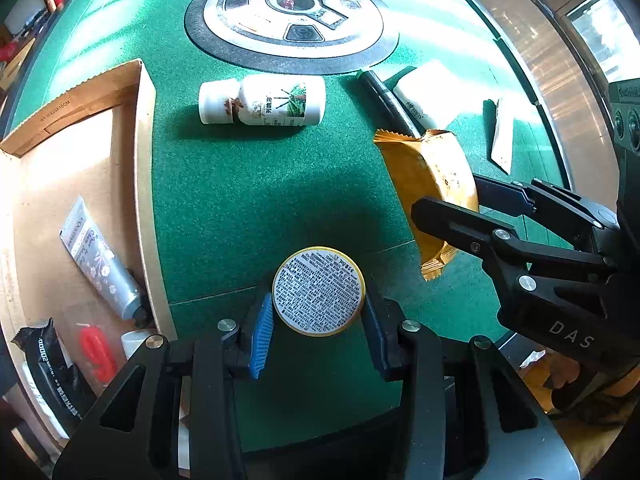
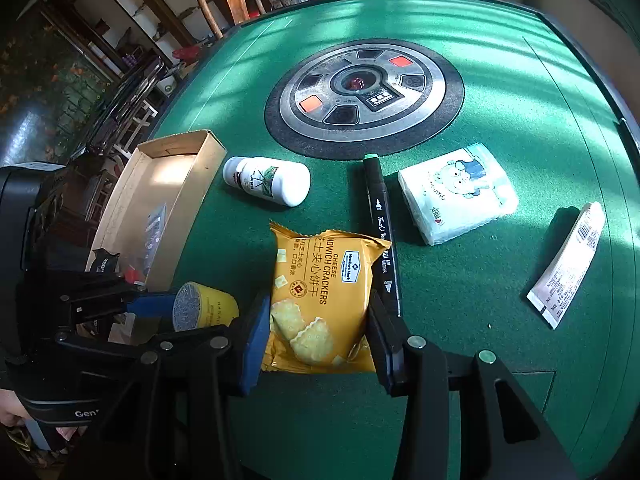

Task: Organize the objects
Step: 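Carry the yellow tin and cracker packet over the cardboard tray, then lower the tin and cracker packet into the tray and open both tools, then move both tools back toward the white pill bottle and black marker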

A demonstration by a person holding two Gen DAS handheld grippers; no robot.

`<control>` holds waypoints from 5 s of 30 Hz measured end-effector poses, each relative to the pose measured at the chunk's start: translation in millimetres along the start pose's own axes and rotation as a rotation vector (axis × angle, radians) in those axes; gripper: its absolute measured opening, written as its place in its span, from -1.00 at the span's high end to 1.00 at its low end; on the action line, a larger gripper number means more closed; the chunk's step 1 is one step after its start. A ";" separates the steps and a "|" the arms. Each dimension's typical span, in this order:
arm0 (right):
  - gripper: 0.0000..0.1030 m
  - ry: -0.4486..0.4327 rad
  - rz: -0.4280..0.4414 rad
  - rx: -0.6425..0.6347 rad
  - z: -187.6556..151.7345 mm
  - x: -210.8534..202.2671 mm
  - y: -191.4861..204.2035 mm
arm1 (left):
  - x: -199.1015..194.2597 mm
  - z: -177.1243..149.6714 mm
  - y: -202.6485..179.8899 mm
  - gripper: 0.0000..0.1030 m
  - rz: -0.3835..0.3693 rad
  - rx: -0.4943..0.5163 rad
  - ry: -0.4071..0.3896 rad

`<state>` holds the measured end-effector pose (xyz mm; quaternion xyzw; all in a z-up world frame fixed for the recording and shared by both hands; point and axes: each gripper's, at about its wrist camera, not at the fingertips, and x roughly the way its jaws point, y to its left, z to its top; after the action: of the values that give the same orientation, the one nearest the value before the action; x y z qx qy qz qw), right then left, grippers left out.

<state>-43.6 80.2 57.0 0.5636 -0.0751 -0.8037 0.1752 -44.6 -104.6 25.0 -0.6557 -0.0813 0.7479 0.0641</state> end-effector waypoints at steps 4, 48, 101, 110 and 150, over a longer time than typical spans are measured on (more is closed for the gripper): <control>0.12 0.000 0.001 -0.004 0.8 0.1 1.1 | -4.5 -0.5 2.5 0.23 0.004 -0.010 -0.010; 0.12 0.008 0.002 -0.220 31.2 11.2 94.5 | -56.8 -5.7 69.2 0.23 0.054 -0.157 -0.067; 0.13 0.068 0.027 -0.321 77.1 81.3 183.7 | -35.9 -21.9 239.7 0.23 0.140 -0.393 0.046; 0.13 0.083 0.005 -0.343 100.0 118.6 190.9 | -34.7 -37.9 229.5 0.23 0.149 -0.345 0.070; -0.56 -0.008 -0.039 -0.019 -2.2 4.2 2.6 | -78.2 -20.1 111.4 -0.39 0.116 -0.225 -0.029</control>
<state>-42.3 76.5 53.4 0.5602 -0.0571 -0.8098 0.1646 -13.2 -228.7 75.3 -0.6516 -0.1276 0.7457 -0.0542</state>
